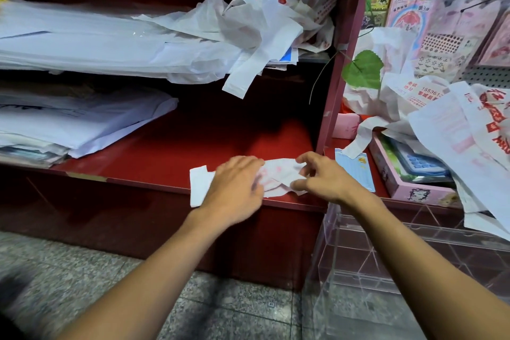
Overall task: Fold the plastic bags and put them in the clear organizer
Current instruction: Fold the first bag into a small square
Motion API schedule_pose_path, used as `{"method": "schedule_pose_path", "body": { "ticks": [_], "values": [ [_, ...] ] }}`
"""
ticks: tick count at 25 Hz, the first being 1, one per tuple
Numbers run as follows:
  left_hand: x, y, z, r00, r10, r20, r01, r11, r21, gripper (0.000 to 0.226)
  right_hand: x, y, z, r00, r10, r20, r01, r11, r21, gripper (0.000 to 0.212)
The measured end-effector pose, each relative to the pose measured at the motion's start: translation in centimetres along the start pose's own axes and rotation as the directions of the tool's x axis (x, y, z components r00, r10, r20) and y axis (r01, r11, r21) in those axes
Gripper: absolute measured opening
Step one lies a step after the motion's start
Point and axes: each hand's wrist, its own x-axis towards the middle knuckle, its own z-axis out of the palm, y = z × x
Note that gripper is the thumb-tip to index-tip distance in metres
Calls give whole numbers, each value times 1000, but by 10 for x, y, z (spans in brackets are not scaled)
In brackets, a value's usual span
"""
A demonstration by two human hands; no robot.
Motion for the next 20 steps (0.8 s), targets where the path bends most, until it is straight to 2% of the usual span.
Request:
{"method": "schedule_pose_path", "body": {
  "ticks": [2, 4, 7, 9, 11, 13, 16, 18, 20],
  "values": [
    [11, 9, 27, 981, -81, 176, 73, 996, 51, 61, 1, 5, 2, 997, -40, 66, 44, 997, -61, 61],
    [16, 5, 45, 961, -114, 251, 104, 993, 55, 69, 2, 11, 2, 990, -98, 103, 101, 995, -23, 60],
    [20, -3, 54, 968, -61, 243, 51, 998, 46, 64, 9, 17, -8, 981, -167, 99, 142, 965, 220, 55],
    [18, -3, 55, 974, -6, 228, -3, 999, 35, 53, 14, 21, -16, 987, -159, 24, 135, 897, 421, 49],
    [16, -5, 53, 973, 39, 226, -43, 999, 13, 46, 21, 24, -17, 991, -119, -62, 134, 846, 517, 47],
    [14, -10, 52, 960, 57, 272, -60, 998, 3, 43, 26, 26, -11, 989, -86, -118, 131, 883, 452, 44],
    [15, -15, 48, 945, 66, 321, -50, 997, -59, 40, 30, 30, 2, 986, -40, -163, 82, 962, 259, 46],
    [19, -13, 47, 965, -7, 260, 74, 965, -250, 37, 32, 32, 4, 990, -27, -138, 54, 981, 189, 49],
    [24, -7, 47, 980, -118, 159, 172, 903, -393, 22, 31, 30, 5, 998, -15, -61, 20, 998, 66, 54]
  ]
}}
